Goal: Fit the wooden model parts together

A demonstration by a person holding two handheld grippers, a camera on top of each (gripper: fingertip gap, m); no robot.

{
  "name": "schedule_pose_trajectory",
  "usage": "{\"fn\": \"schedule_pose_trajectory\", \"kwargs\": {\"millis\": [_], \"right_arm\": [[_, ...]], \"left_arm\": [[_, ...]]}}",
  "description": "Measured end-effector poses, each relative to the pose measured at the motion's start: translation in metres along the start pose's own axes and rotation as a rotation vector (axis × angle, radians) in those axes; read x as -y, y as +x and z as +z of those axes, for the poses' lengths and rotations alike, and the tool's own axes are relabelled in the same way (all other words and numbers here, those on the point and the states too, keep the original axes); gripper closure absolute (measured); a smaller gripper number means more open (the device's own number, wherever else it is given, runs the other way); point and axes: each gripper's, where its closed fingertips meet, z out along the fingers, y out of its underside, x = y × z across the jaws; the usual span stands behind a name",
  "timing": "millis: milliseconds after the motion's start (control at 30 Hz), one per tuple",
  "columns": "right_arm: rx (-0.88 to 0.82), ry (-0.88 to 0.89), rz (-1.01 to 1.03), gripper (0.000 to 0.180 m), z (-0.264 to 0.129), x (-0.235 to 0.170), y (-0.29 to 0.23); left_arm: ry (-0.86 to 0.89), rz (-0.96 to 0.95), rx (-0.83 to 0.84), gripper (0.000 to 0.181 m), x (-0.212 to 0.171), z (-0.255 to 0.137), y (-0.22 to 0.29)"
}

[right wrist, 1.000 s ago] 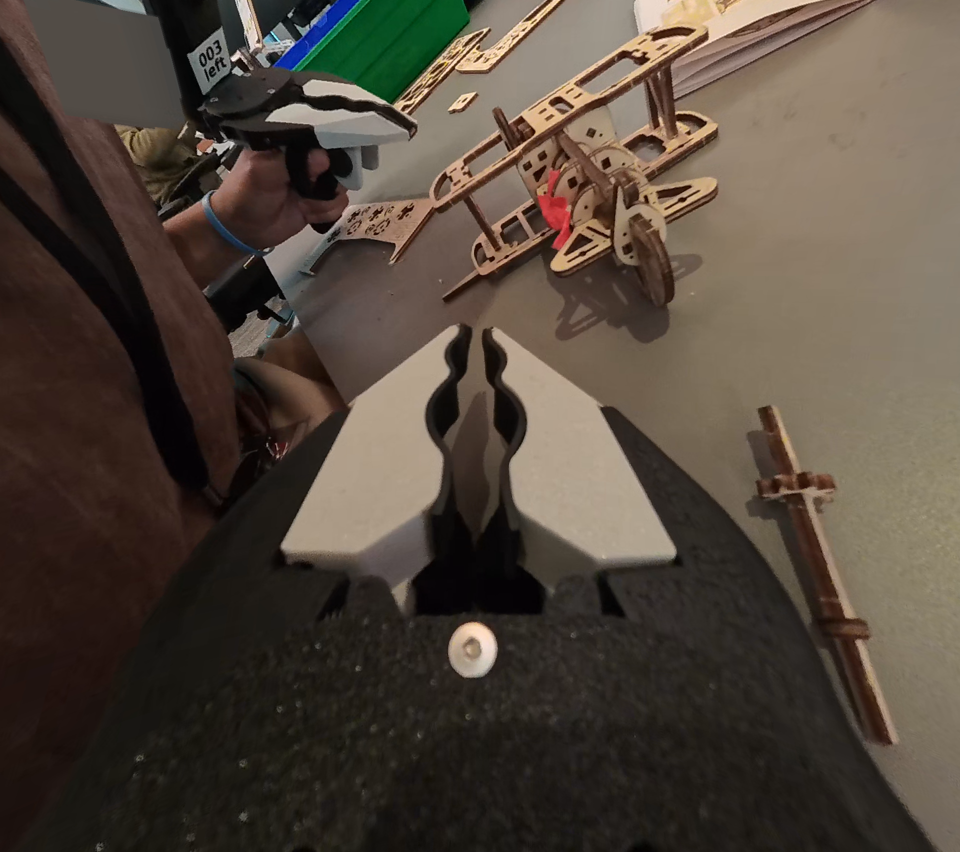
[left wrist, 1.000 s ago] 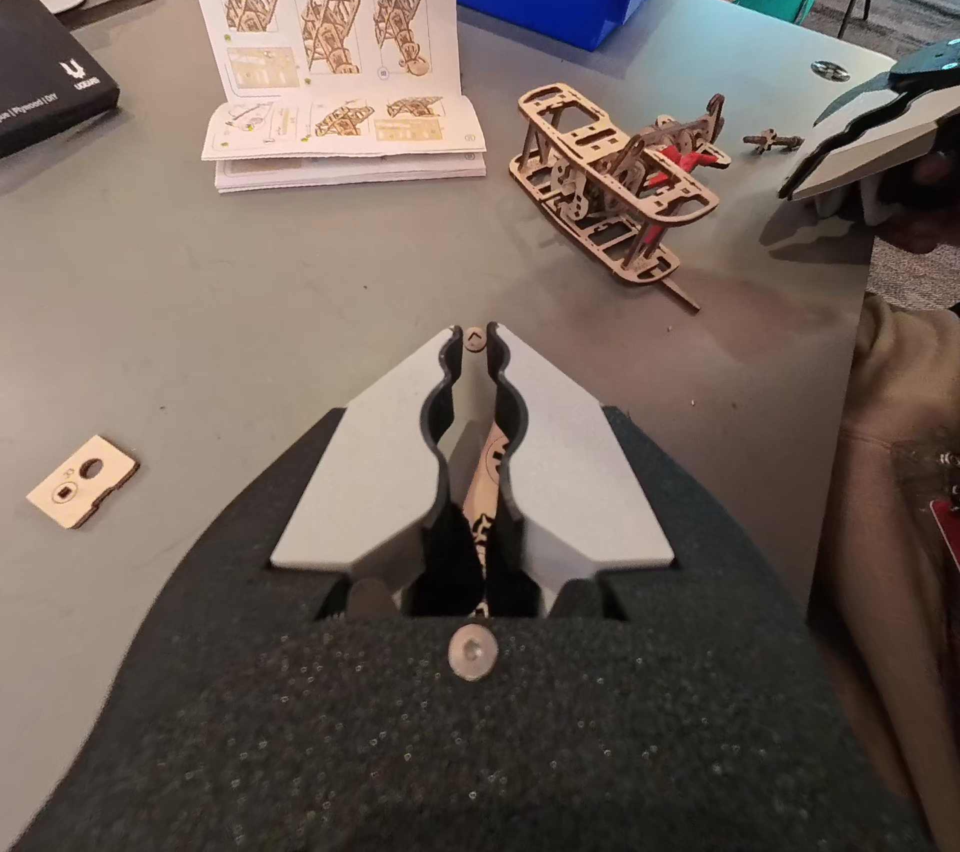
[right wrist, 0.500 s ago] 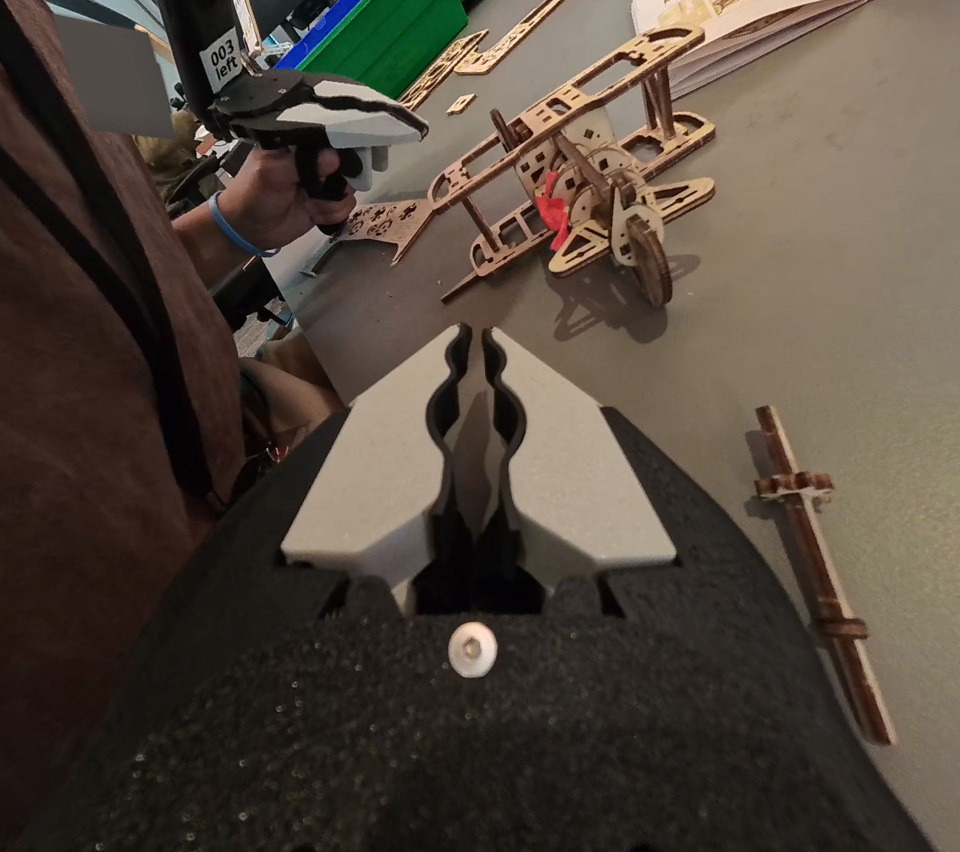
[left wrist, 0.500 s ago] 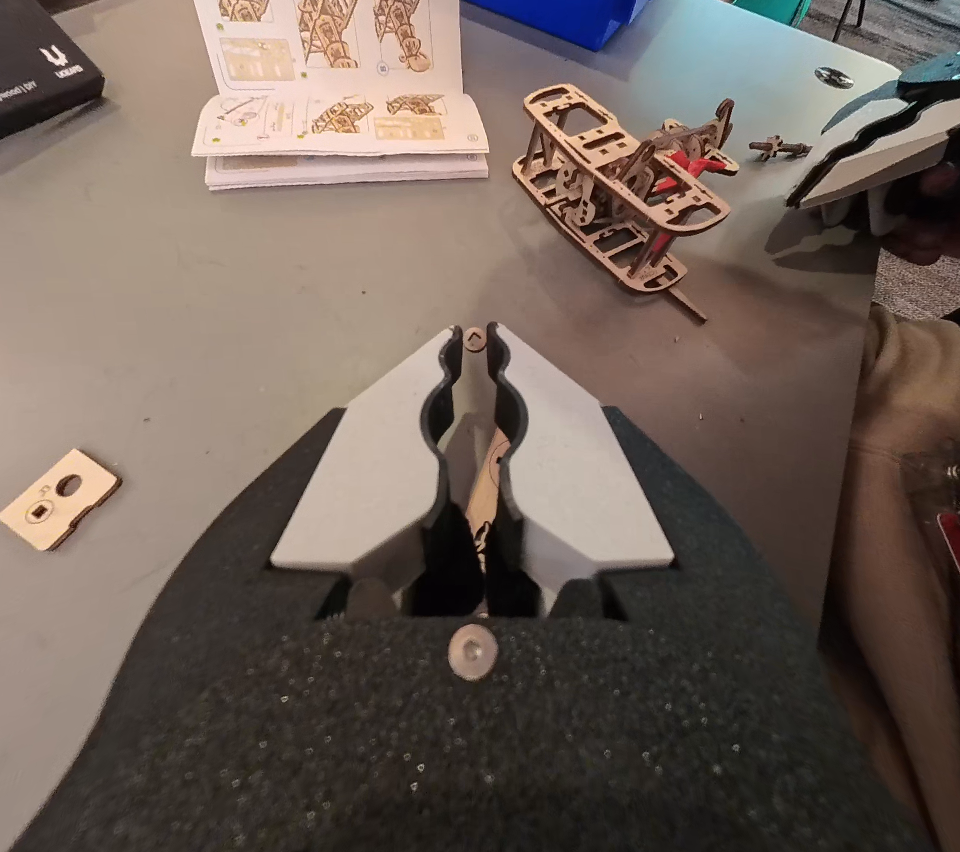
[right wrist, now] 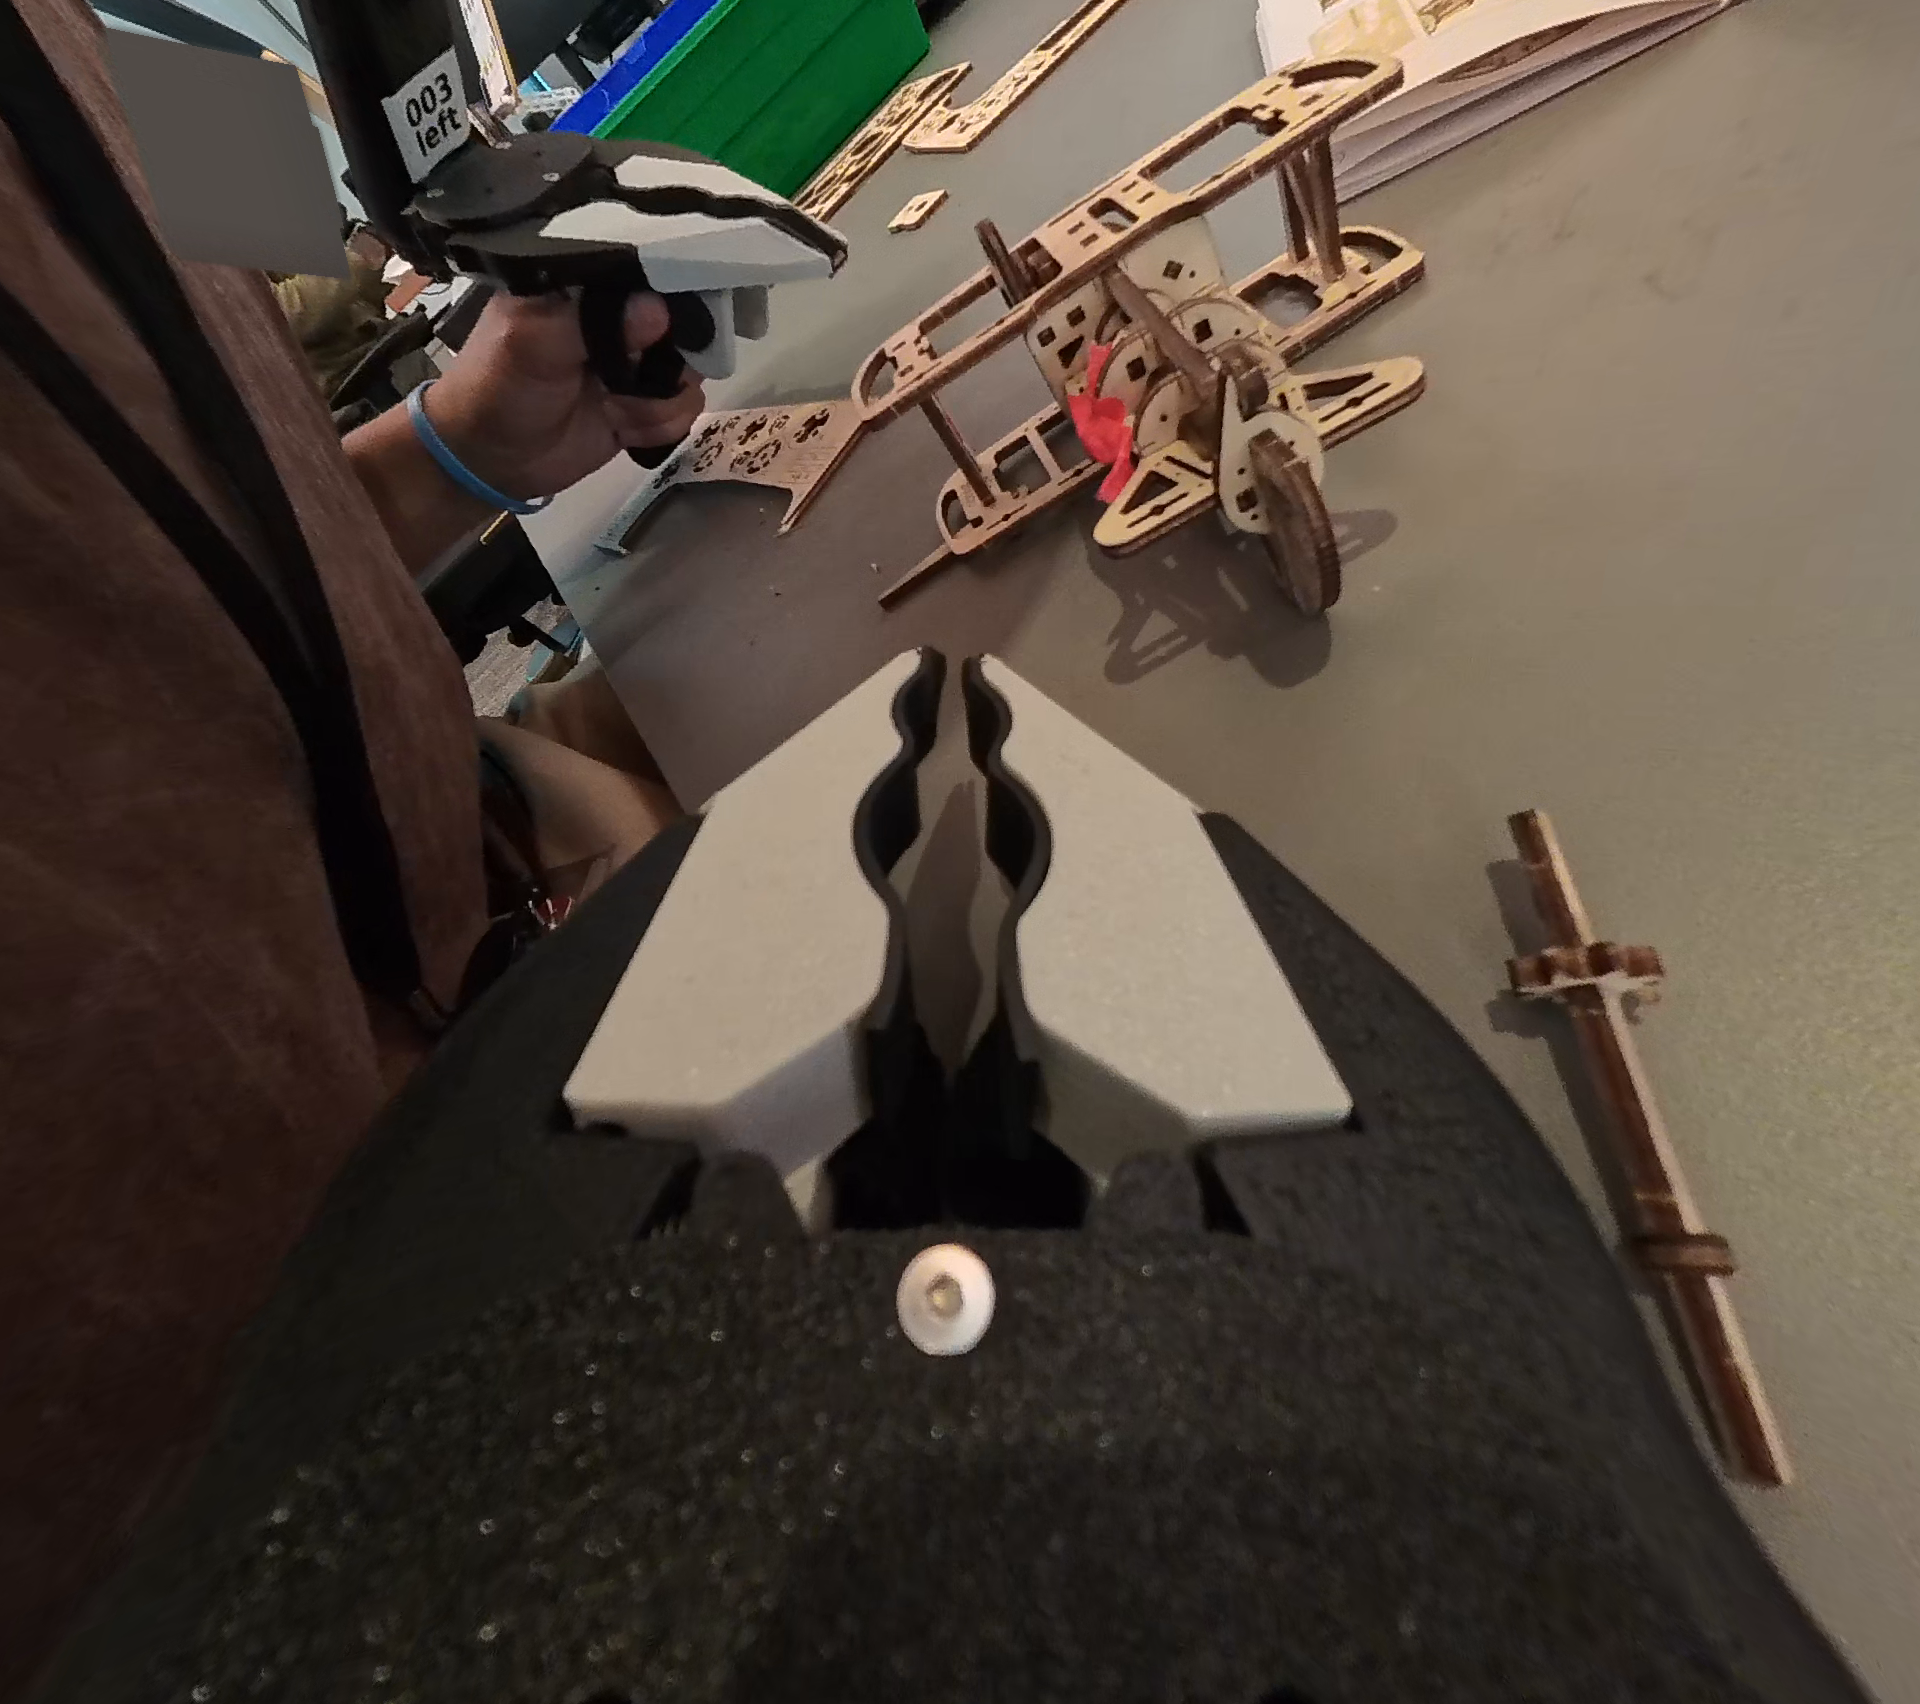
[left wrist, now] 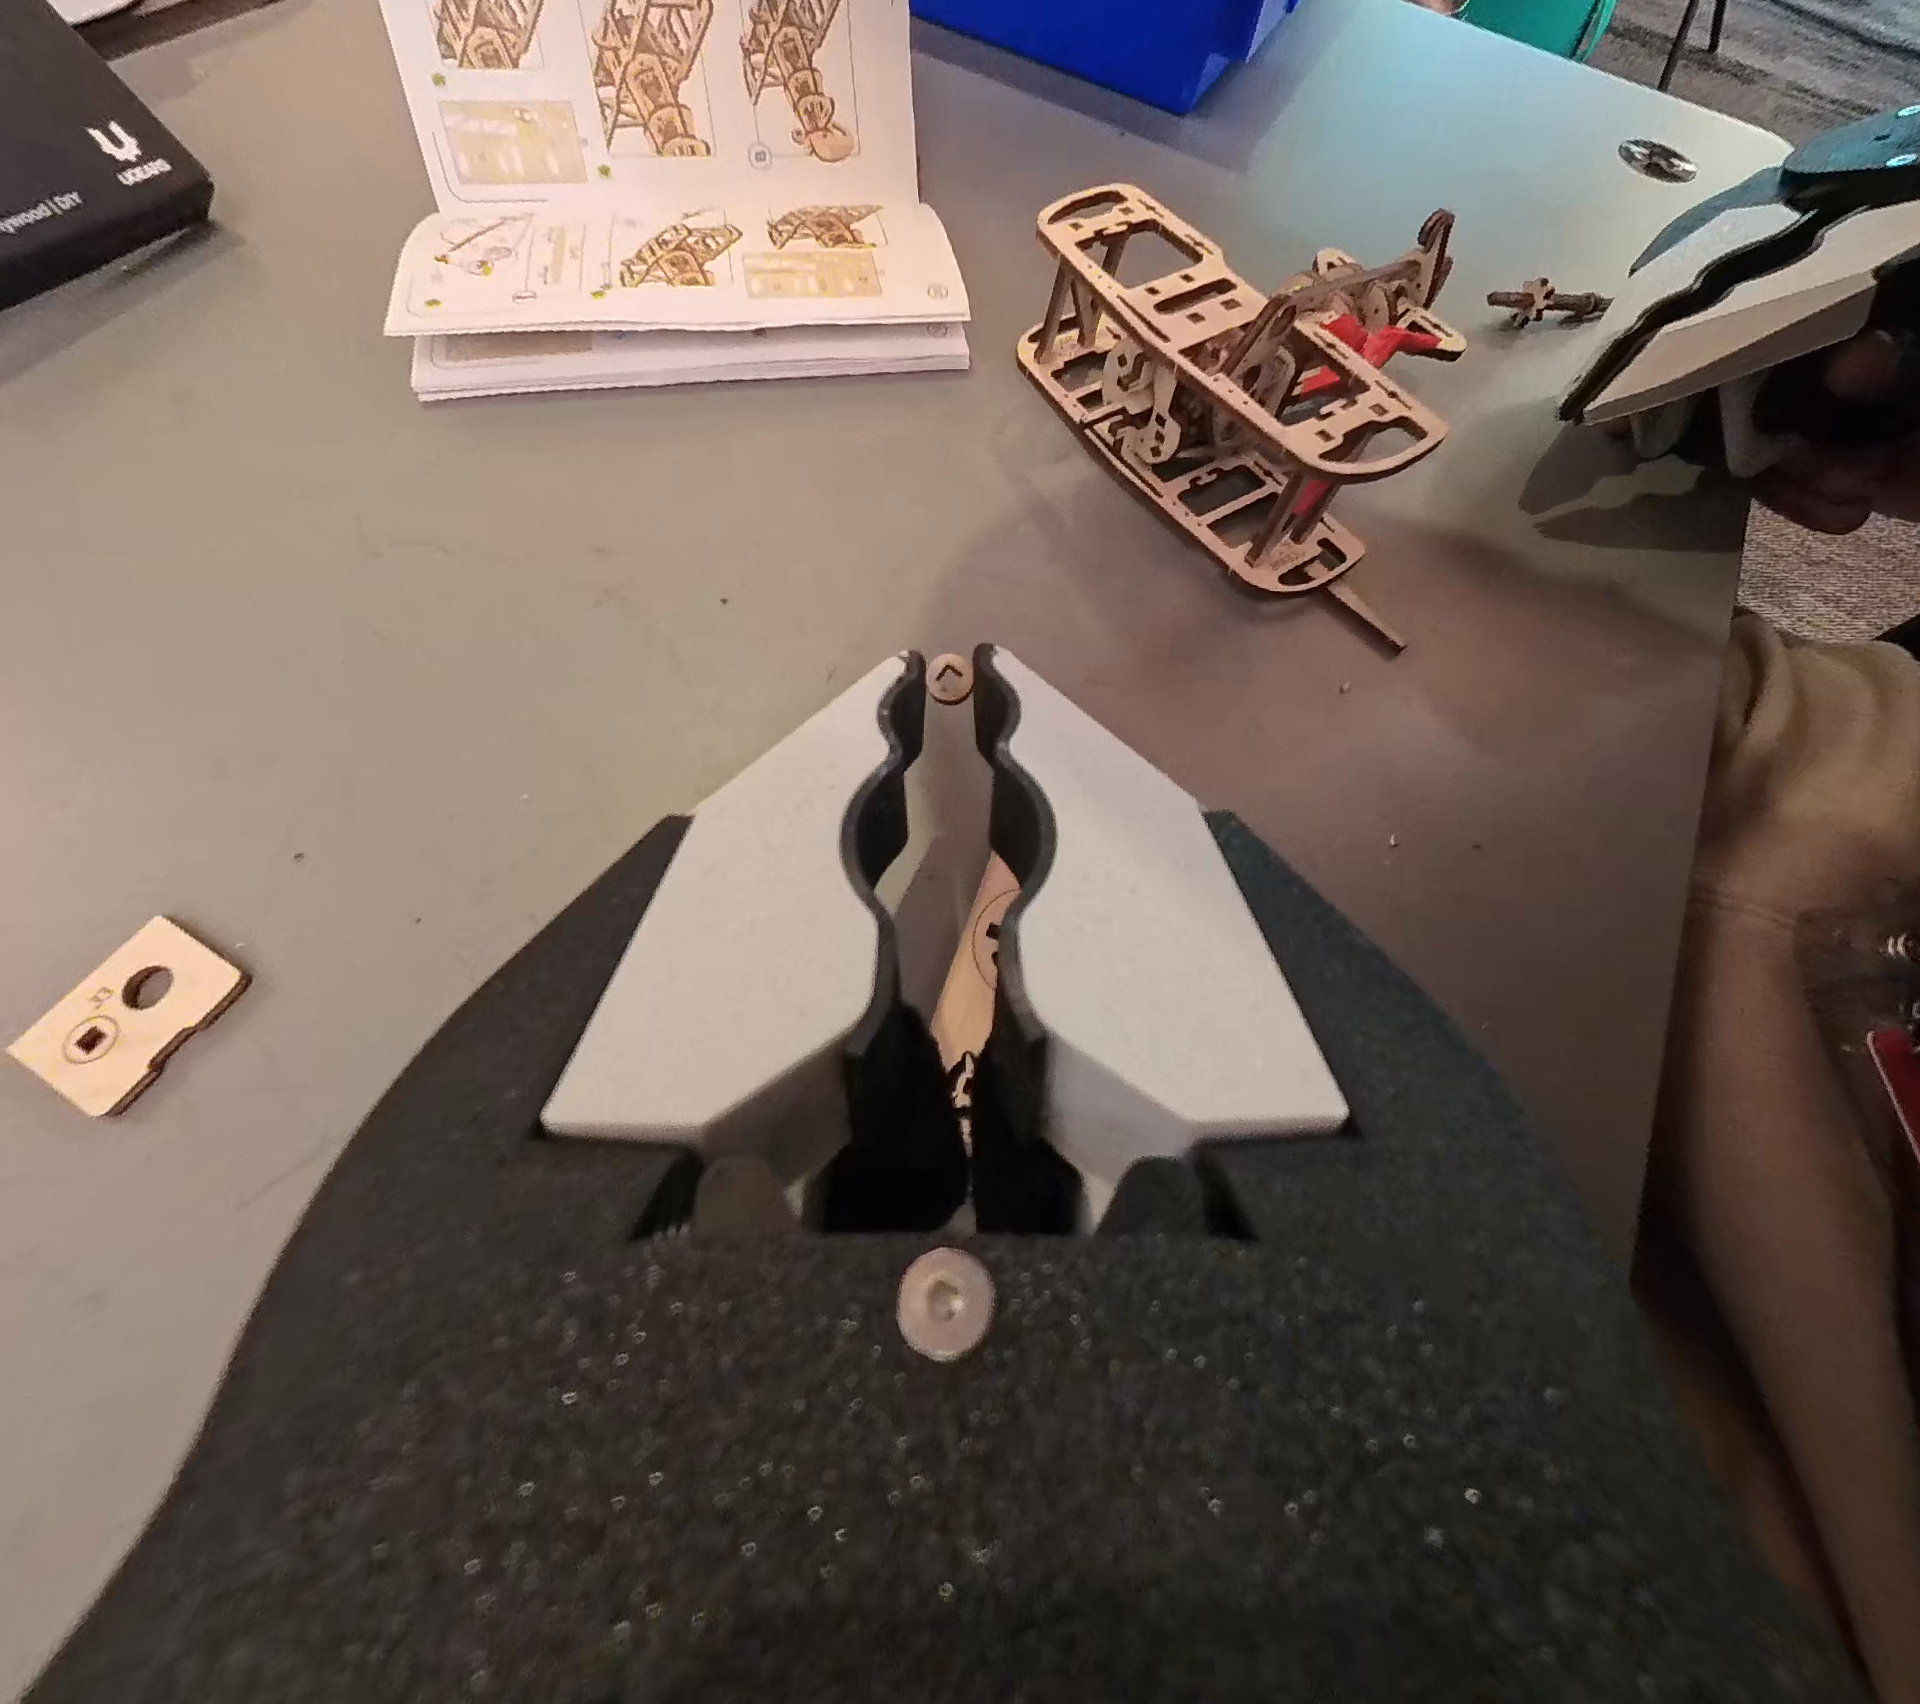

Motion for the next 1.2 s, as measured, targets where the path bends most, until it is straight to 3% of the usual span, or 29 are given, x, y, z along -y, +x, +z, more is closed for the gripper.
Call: {"fn": "schedule_pose_trajectory", "kwargs": {"millis": [900, 1200], "right_arm": [[0.027, -0.011, 0.032, 0.175, 0.001, 0.000, -0.001], [0.141, -0.033, 0.054, 0.160, -0.002, 0.000, -0.013]], "left_arm": [[-0.003, 0.061, -0.005, 0.174, 0.006, -0.002, 0.012], [0.061, 0.209, 0.025, 0.174, 0.029, -0.028, 0.042]]}}
